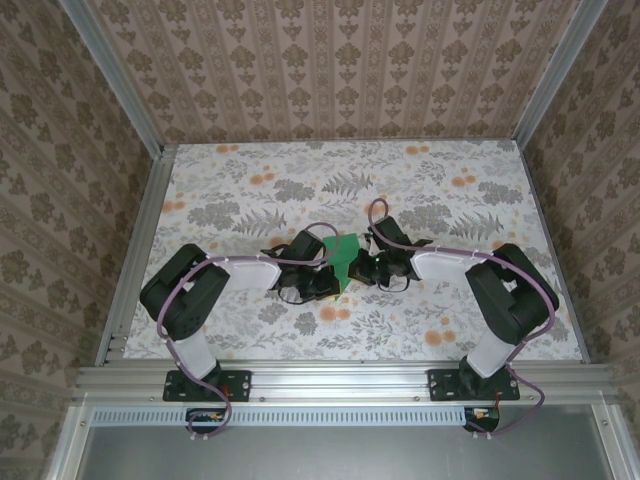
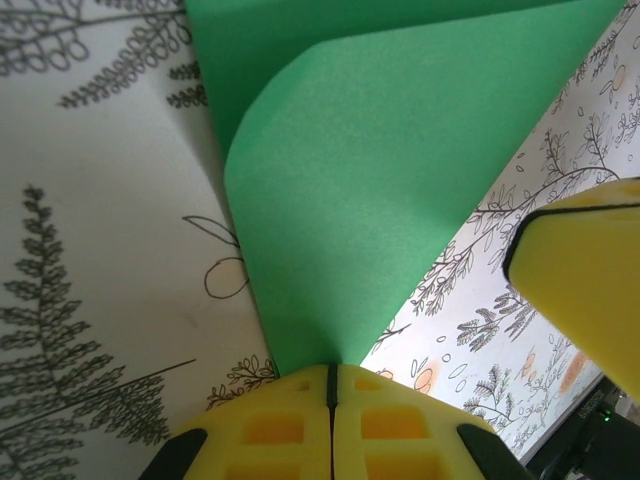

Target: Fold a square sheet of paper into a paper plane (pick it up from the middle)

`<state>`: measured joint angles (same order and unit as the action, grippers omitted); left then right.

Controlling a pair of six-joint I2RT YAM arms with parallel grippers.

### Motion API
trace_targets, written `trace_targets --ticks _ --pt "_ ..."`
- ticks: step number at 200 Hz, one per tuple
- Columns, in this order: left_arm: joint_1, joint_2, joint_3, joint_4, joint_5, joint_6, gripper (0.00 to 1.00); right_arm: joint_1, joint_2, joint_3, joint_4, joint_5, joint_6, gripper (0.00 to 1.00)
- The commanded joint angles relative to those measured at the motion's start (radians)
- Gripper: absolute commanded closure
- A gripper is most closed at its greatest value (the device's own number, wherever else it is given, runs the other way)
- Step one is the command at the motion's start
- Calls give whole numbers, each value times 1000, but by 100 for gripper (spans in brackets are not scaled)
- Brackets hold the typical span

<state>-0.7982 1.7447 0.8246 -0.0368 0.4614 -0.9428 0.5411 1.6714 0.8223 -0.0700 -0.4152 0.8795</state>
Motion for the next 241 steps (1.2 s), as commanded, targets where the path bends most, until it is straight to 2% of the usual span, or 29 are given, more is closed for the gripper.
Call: trace_targets --ticks 1,72,106,134,241 --pt "-9 30 -10 -121 -59 13 93 11 23 7 19 -44 -22 91" --pt "-15 33 -2 -118 -52 18 93 24 84 36 34 -60 -29 91" --pt "-16 34 -3 -119 -53 18 93 23 64 26 70 -81 -22 91" --pt "-16 33 -4 -118 -55 17 93 23 42 23 71 -70 -25 91" --pt "-16 1 -11 -113 -63 18 93 23 144 27 28 6 -36 93"
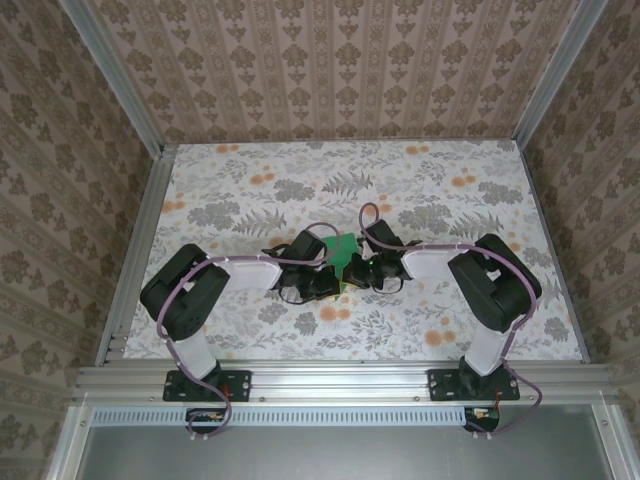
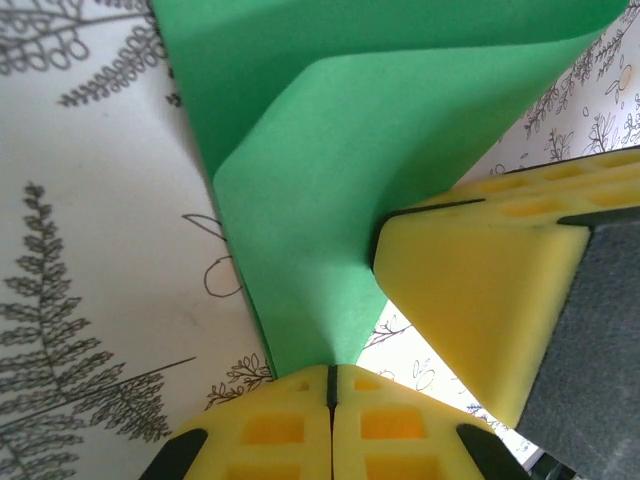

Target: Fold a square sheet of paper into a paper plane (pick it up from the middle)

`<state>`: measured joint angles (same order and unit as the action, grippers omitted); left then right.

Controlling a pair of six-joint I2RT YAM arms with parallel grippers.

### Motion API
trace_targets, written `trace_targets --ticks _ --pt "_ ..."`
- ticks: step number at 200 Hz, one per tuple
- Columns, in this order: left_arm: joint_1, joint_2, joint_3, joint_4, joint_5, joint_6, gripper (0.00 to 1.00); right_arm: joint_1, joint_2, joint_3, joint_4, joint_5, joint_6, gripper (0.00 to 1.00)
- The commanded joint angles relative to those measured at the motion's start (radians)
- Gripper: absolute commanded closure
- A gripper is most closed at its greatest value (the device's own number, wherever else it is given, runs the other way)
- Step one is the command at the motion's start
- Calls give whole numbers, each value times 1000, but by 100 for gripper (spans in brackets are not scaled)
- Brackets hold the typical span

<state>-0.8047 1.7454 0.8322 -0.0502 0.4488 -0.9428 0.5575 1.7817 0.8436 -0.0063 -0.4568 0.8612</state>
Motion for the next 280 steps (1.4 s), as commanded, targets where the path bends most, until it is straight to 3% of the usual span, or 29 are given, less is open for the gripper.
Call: trace_targets --ticks 1,58,118,280 --pt "-10 -1 -19 -99 -50 18 93 7 34 5 -36 47 -18 93" --pt "11 -121 -79 49 -37 -12 88 9 -19 -50 6 32 51 93" --pt "5 -84 -86 136 34 -25 86 10 -14 -55 21 33 72 93" --pt "-61 -3 12 -192 -8 109 88 10 3 -40 -16 65 71 93"
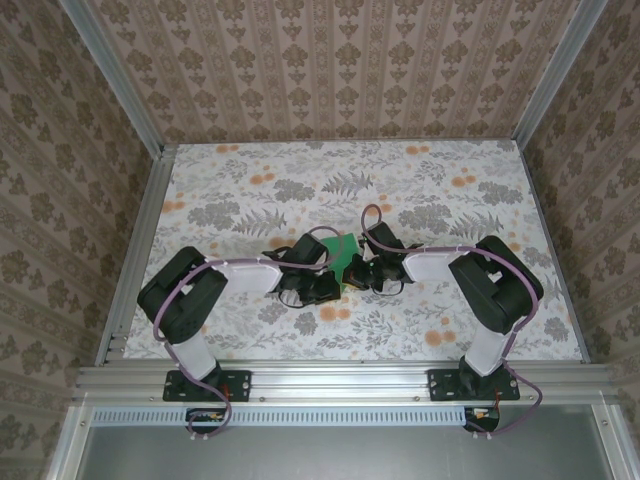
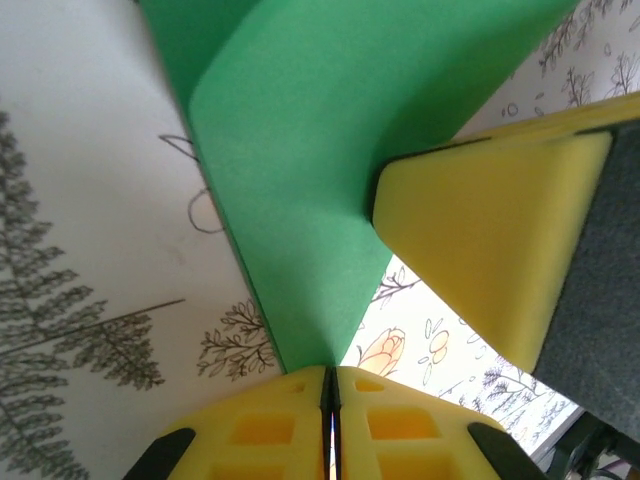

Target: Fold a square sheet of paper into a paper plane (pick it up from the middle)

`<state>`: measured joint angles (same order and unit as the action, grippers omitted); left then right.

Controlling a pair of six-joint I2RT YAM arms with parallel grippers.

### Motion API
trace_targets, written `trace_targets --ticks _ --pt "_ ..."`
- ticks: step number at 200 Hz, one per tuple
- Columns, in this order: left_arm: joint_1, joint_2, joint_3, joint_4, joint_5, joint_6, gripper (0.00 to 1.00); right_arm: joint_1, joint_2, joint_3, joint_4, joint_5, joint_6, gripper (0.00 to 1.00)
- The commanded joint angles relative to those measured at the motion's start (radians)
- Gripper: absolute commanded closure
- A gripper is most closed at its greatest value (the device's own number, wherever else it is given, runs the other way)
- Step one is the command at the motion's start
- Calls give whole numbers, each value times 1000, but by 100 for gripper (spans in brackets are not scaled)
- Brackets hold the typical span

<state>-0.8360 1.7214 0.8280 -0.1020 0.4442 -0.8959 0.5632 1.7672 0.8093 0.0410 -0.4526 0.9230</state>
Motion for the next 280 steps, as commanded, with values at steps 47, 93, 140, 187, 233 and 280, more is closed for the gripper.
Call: trace_targets --ticks 47,93,140,187,233,280 --pt "-37 -11 20 -149 -38 71 88 4 23 -8 -65 65 13 93" --pt "-2 -139 -29 3 -112 12 88 4 14 -13 -58 62 23 93" --pt "6 -109 -56 133 -89 -39 89 4 20 -18 -38 51 41 93" --pt "2 -35 -50 150 -68 -54 91 4 24 -19 -24 42 50 94" --pt "2 -2 -49 140 -78 -49 92 3 27 -19 -14 34 54 94" --pt "2 30 -45 111 -78 -47 92 -3 27 -19 -7 24 52 94"
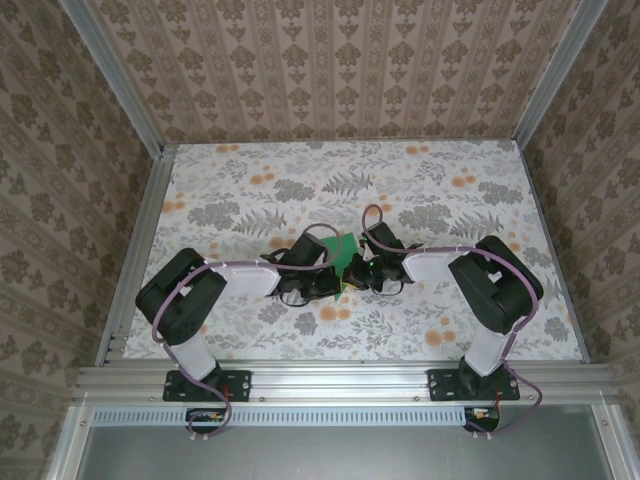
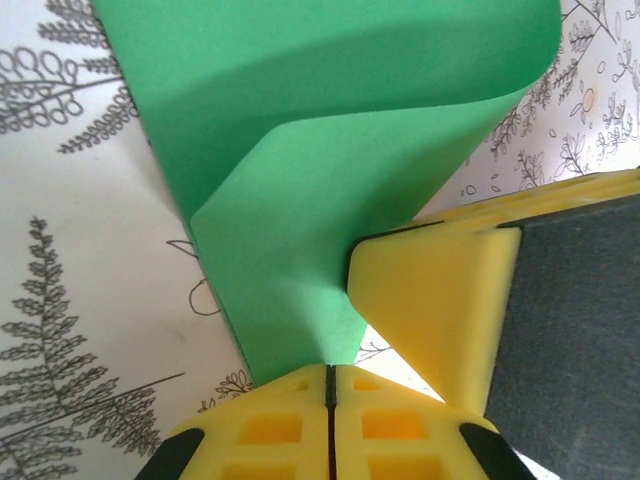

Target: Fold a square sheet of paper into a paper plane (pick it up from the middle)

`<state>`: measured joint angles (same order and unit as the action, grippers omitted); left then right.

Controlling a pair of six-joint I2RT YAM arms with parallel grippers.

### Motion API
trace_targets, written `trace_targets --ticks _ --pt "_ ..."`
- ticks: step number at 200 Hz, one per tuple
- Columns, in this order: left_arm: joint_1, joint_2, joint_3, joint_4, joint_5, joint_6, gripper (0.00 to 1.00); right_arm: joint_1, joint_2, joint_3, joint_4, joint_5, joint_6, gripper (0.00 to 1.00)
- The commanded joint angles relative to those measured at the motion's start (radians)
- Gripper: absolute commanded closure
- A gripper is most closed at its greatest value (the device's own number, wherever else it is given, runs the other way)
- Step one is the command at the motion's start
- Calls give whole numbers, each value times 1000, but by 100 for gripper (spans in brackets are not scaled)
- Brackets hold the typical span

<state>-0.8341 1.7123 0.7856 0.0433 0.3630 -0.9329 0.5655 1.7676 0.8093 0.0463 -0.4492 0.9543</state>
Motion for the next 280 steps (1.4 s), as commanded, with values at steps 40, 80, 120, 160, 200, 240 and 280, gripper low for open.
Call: trace_targets --ticks 40,80,120,160,200,240,280 --pt "0 50 22 -191 -29 7 92 -22 25 -14 -4 6 -18 94" --pt "-2 55 27 -296 -48 20 93 -62 40 8 -26 7 -100 93" --pt "-2 67 43 -375 -76 28 93 -110 60 25 -37 14 -150 93" --pt "-9 92 62 -408 -82 43 94 -157 70 64 -55 13 -206 92" --pt "-16 106 76 -420 -84 50 94 -193 110 113 -79 18 -236 92" --pt "-19 104 78 -426 -85 55 95 -230 134 153 -101 32 -269 92" --pt "-19 102 78 -428 -85 59 95 -252 136 198 -132 38 -294 92"
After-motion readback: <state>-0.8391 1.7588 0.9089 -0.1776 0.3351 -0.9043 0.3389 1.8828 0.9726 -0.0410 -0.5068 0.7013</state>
